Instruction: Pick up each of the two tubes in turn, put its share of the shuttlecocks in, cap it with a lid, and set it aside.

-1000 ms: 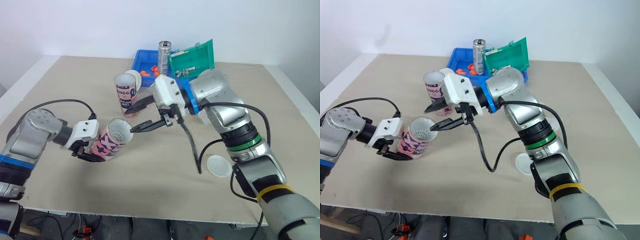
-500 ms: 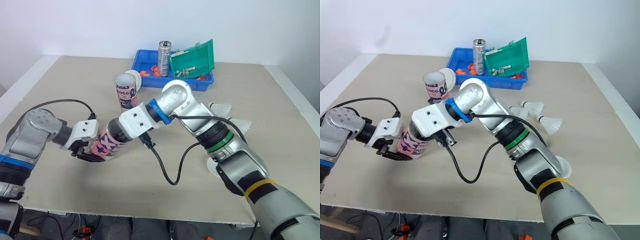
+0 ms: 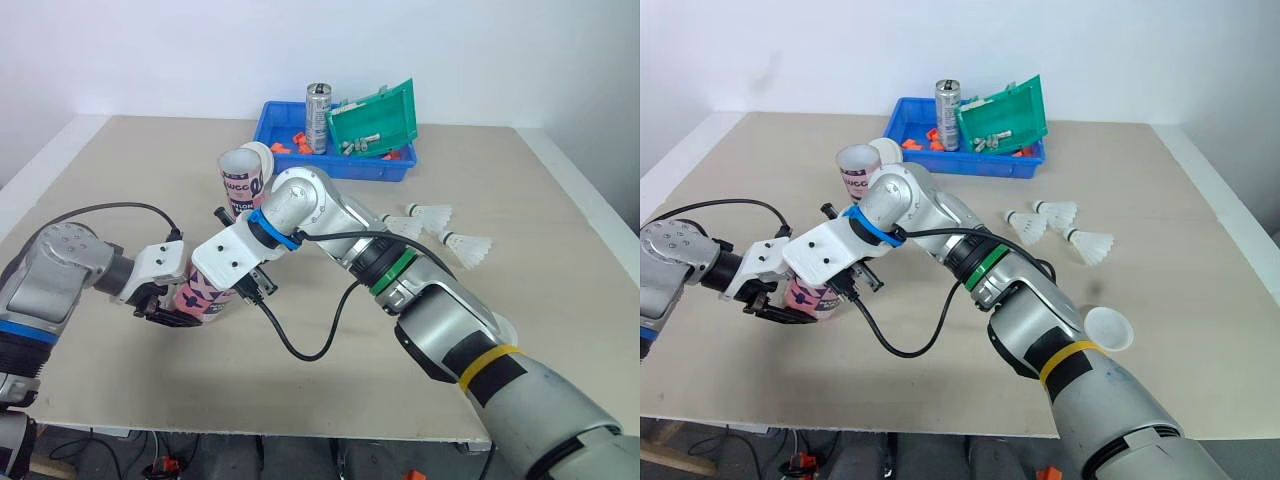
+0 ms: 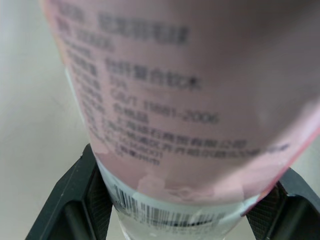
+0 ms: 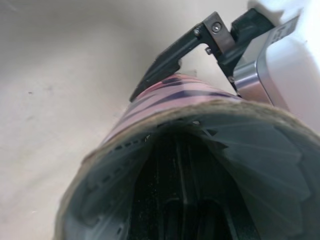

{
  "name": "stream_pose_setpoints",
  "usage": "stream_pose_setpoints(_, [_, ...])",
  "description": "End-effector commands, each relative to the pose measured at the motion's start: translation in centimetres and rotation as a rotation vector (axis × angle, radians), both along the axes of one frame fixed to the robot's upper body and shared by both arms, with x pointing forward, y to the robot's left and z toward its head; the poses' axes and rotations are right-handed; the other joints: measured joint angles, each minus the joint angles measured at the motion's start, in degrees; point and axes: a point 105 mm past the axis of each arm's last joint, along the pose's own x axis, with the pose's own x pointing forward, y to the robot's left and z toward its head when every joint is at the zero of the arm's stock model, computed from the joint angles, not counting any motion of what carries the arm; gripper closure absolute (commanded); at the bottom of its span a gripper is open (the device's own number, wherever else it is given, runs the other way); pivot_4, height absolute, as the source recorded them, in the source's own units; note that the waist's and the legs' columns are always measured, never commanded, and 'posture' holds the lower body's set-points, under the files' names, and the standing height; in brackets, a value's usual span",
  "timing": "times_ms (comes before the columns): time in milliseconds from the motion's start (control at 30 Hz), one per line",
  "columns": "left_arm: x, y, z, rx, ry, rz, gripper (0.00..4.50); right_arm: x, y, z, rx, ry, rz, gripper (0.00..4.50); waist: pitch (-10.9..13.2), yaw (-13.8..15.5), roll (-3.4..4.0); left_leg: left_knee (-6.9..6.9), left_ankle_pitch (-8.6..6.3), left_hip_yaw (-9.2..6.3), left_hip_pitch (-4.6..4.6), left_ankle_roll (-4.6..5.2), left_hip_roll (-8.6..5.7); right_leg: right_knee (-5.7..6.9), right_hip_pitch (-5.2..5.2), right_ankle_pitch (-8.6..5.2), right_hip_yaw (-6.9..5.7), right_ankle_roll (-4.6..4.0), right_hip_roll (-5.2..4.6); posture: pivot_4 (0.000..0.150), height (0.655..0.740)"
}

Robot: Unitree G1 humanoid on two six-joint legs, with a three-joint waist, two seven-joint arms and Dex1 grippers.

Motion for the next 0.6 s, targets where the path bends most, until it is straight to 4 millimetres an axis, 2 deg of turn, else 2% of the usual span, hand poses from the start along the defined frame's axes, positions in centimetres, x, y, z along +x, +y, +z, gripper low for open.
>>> stream_pose_setpoints(33, [-0.2, -0.9, 0.0, -0.018, -0.014, -0.022, 1.43, -2.2, -0.3, 3.5, 0.121, 0.122, 0.102, 4.36, 0.01, 0.09, -0.01, 0.01, 0.0, -0.01, -0.02, 0.0, -0.01, 0.0, 0.01, -0.02, -0.01, 0.01, 0.0, 0.15, 0.7038])
stream_pose_setpoints(100, [-0.2, -0.9, 0.0, -0.021, -0.016, -0.022, 1.43, -2.1, -1.9, 5.4, 0.167, 0.159, 0.098, 4.36, 0.02, 0.23, -0.01, 0.04, 0.01, -0.04, -0.13, -0.02, -0.03, -0.01, -0.01, -0.06, 0.0, 0.07, -0.02, 0.15, 0.7038])
stream_pose_setpoints(233, [-0.1, -1.1, 0.1, -0.03, -0.029, -0.028, 1.43, -1.2, -5.1, 7.0, 0.201, 0.175, 0.056, 4.36, 0.03, 0.67, -0.01, 0.04, -0.01, -0.11, -0.19, -0.04, -0.04, -0.04, 0.01, -0.15, -0.04, 0.1, -0.03, 0.15, 0.7038])
stream_pose_setpoints(367, [0.2, -1.8, 1.2, -0.09, -0.076, -0.048, 1.43, 0.3, -9.7, 7.5, 0.23, 0.161, -0.072, 4.36, 0.02, 1.19, -0.03, 0.04, 0.0, -0.12, -0.2, -0.04, -0.05, -0.05, 0.01, -0.15, -0.05, 0.07, -0.04, 0.15, 0.7038])
stream_pose_setpoints(433, [0.4, -2.9, 2.3, -0.172, -0.134, -0.078, 1.43, 1.0, -12.4, 7.7, 0.277, 0.178, -0.17, 4.36, 0.04, 1.31, -0.04, 0.05, 0.0, -0.08, -0.21, -0.05, -0.05, -0.11, 0.03, -0.14, -0.04, 0.09, -0.08, 0.15, 0.7038])
stream_pose_setpoints(600, [0.2, -4.6, 3.5, -0.309, -0.178, -0.104, 1.43, 0.1, -16.7, 6.5, 0.309, 0.247, -0.303, 4.36, 0.09, 0.74, -0.12, 0.03, -0.01, -0.03, -0.49, -0.03, -0.04, -0.18, -0.23, -0.05, -0.02, 0.11, -0.08, 0.15, 0.7038])
